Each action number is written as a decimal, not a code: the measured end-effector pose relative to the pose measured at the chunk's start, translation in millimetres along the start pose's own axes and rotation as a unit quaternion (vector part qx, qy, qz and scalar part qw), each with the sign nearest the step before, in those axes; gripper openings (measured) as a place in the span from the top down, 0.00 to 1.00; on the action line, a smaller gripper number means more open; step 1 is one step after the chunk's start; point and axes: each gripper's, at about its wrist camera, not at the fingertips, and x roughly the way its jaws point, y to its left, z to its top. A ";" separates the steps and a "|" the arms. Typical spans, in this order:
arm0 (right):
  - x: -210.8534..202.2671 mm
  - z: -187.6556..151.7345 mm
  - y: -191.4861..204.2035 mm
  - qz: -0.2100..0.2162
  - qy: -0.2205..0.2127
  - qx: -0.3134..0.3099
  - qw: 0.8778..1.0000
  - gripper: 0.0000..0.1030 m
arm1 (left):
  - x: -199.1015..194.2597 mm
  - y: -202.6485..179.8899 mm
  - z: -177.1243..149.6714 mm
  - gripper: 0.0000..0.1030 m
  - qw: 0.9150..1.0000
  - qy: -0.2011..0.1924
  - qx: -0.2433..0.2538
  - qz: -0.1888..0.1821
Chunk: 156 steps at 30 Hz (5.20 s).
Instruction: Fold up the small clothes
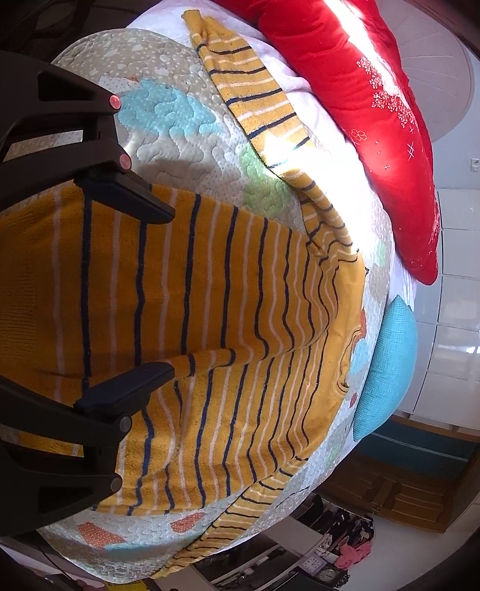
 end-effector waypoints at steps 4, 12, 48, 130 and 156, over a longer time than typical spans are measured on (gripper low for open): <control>9.7 -40.0 50.1 0.215 0.110 -0.035 0.970 0.54 | 1.2 13.9 -2.3 0.26 1.000 0.001 -0.009 0.013; 1.1 -106.3 117.8 0.296 0.182 -0.113 0.931 0.54 | -9.7 75.5 -12.3 0.23 0.996 -0.003 -0.070 0.046; -26.7 -109.9 102.1 0.286 0.161 -0.109 0.938 0.83 | -44.6 50.4 -41.7 0.30 0.999 -0.009 0.008 0.050; 94.1 50.2 -59.1 0.166 0.047 0.202 0.964 0.94 | 75.9 -6.1 13.9 0.02 1.000 -0.003 0.020 0.023; 60.0 -11.2 501.8 0.332 0.142 -0.253 0.897 0.94 | -16.4 163.4 -28.9 0.05 0.984 -0.061 -0.169 -0.002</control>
